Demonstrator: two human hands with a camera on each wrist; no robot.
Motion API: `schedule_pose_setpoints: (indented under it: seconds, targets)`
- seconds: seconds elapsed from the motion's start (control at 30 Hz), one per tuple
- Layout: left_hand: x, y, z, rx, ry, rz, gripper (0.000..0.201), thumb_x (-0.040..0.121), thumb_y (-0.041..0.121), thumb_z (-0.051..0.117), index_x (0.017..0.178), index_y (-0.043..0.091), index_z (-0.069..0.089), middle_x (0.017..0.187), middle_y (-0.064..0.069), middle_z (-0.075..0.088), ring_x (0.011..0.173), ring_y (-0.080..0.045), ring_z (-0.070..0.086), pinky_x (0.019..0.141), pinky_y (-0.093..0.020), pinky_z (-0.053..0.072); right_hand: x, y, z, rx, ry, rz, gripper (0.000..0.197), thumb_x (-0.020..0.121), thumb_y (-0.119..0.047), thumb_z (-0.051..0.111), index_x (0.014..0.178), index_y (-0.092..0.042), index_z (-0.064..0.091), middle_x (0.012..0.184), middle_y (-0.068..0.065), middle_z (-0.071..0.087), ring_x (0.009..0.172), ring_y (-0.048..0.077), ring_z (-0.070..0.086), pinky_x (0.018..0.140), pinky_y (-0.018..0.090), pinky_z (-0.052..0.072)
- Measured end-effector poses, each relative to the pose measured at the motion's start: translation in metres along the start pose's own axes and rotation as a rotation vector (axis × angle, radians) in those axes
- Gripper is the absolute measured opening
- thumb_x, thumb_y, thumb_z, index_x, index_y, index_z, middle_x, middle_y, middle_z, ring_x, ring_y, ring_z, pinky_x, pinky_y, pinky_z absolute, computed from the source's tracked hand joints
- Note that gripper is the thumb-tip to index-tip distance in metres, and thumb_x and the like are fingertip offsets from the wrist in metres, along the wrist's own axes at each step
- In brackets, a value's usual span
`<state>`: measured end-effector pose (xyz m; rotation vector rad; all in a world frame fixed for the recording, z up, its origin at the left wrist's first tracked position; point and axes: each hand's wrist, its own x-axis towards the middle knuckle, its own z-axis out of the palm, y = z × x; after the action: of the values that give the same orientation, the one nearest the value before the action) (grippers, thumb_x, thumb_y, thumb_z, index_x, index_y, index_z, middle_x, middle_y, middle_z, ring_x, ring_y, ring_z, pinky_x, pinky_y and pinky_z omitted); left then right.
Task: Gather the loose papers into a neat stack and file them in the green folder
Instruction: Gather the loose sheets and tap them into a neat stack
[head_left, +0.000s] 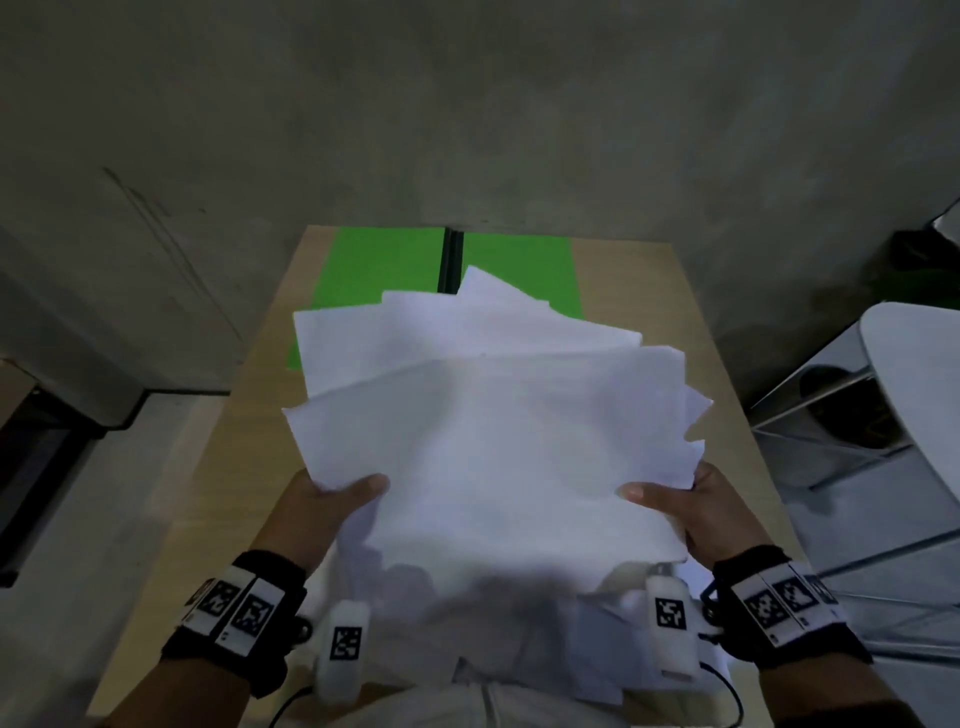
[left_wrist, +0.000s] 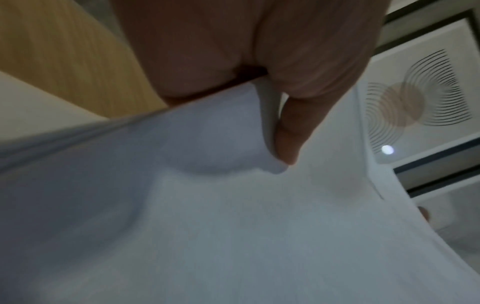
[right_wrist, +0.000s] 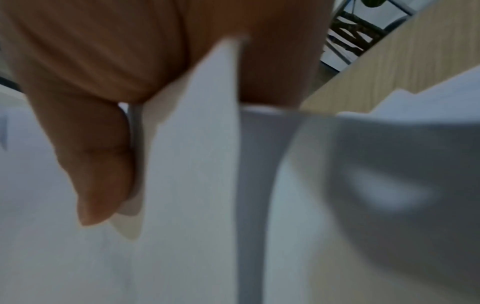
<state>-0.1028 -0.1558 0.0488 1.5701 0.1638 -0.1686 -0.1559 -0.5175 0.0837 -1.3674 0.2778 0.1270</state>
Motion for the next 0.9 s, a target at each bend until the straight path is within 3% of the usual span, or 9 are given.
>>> schedule_pose_setpoints:
  seconds: [0.07, 0.17, 0.27, 0.4, 0.53, 0.6, 0.7, 0.8, 0.9]
  targets:
    - [-0.003, 0.012, -0.001, -0.046, 0.029, 0.060, 0.044, 0.048, 0.037, 0.080, 0.087, 0.020, 0.069, 0.076, 0.018, 0.074, 0.085, -0.008, 0.068, 0.074, -0.016, 0.053, -0.005, -0.011, 0.003, -0.028, 0.035, -0.056, 0.035, 0.050, -0.011, 0.083, 0.083, -0.022, 0.078, 0.090, -0.001, 0.077, 0.084, 0.015, 0.073, 0.065, 0.023, 0.057]
    - [-0.008, 0.029, -0.007, -0.123, -0.045, 0.157, 0.051, 0.043, 0.046, 0.087, 0.088, 0.023, 0.075, 0.091, 0.010, 0.076, 0.089, -0.009, 0.070, 0.072, -0.018, 0.055, -0.014, -0.025, 0.005, -0.145, 0.071, -0.103, 0.034, 0.060, 0.005, 0.076, 0.083, -0.020, 0.075, 0.082, -0.007, 0.077, 0.081, 0.007, 0.073, 0.062, 0.016, 0.055]
    - [-0.009, 0.032, -0.009, -0.135, -0.157, 0.168, 0.059, 0.040, 0.052, 0.088, 0.091, 0.024, 0.076, 0.095, 0.003, 0.076, 0.090, -0.010, 0.070, 0.074, -0.024, 0.056, -0.017, -0.021, 0.004, -0.258, 0.142, -0.070, 0.031, 0.066, 0.005, 0.078, 0.082, -0.020, 0.071, 0.073, -0.010, 0.075, 0.072, 0.003, 0.071, 0.063, 0.013, 0.054]
    - [-0.006, 0.020, -0.002, -0.042, -0.104, 0.154, 0.069, 0.036, 0.051, 0.089, 0.093, 0.017, 0.071, 0.087, 0.009, 0.076, 0.084, -0.004, 0.070, 0.067, -0.015, 0.054, -0.016, -0.009, 0.010, -0.311, 0.126, -0.077, 0.035, 0.059, 0.001, 0.081, 0.083, -0.021, 0.069, 0.067, -0.017, 0.073, 0.063, -0.007, 0.066, 0.060, 0.009, 0.050]
    - [-0.001, 0.031, 0.002, 0.005, -0.085, 0.173, 0.012, 0.074, 0.019, 0.076, 0.082, 0.028, 0.075, 0.080, 0.021, 0.074, 0.085, -0.001, 0.069, 0.064, -0.011, 0.052, -0.016, -0.011, 0.016, -0.237, 0.248, -0.176, 0.021, 0.064, -0.004, 0.078, 0.076, -0.021, 0.077, 0.076, -0.012, 0.076, 0.073, 0.003, 0.071, 0.069, 0.023, 0.053]
    - [-0.002, 0.040, 0.003, -0.024, -0.098, 0.194, 0.008, 0.068, 0.029, 0.079, 0.075, 0.031, 0.076, 0.082, 0.018, 0.075, 0.077, 0.003, 0.069, 0.061, -0.010, 0.052, -0.017, -0.016, 0.019, -0.183, 0.257, -0.228, 0.020, 0.059, -0.017, 0.077, 0.077, -0.024, 0.079, 0.082, -0.008, 0.077, 0.079, 0.008, 0.072, 0.068, 0.020, 0.055]
    - [-0.002, 0.041, -0.002, -0.058, -0.139, 0.198, 0.052, 0.044, 0.054, 0.085, 0.087, 0.026, 0.076, 0.093, 0.010, 0.076, 0.086, -0.003, 0.070, 0.070, -0.016, 0.054, -0.018, -0.018, 0.017, -0.184, 0.235, -0.240, 0.038, 0.058, -0.018, 0.080, 0.095, -0.014, 0.075, 0.090, 0.000, 0.077, 0.084, 0.012, 0.072, 0.069, 0.019, 0.055]
    - [0.003, 0.036, -0.009, -0.034, -0.178, 0.195, 0.074, 0.043, 0.057, 0.086, 0.107, 0.026, 0.068, 0.107, 0.009, 0.073, 0.103, -0.008, 0.066, 0.086, -0.026, 0.051, -0.014, -0.011, 0.016, -0.302, 0.214, -0.229, 0.062, 0.068, 0.009, 0.075, 0.124, -0.011, 0.054, 0.103, -0.008, 0.067, 0.085, -0.010, 0.065, 0.069, 0.008, 0.051]
    - [0.006, 0.038, -0.010, -0.006, -0.199, 0.164, 0.085, 0.036, 0.061, 0.085, 0.109, 0.023, 0.065, 0.104, 0.009, 0.074, 0.101, -0.008, 0.067, 0.081, -0.022, 0.053, -0.012, -0.016, 0.025, -0.377, 0.238, -0.277, 0.061, 0.069, 0.013, 0.073, 0.122, -0.009, 0.053, 0.088, -0.012, 0.068, 0.077, -0.015, 0.062, 0.067, 0.005, 0.047]
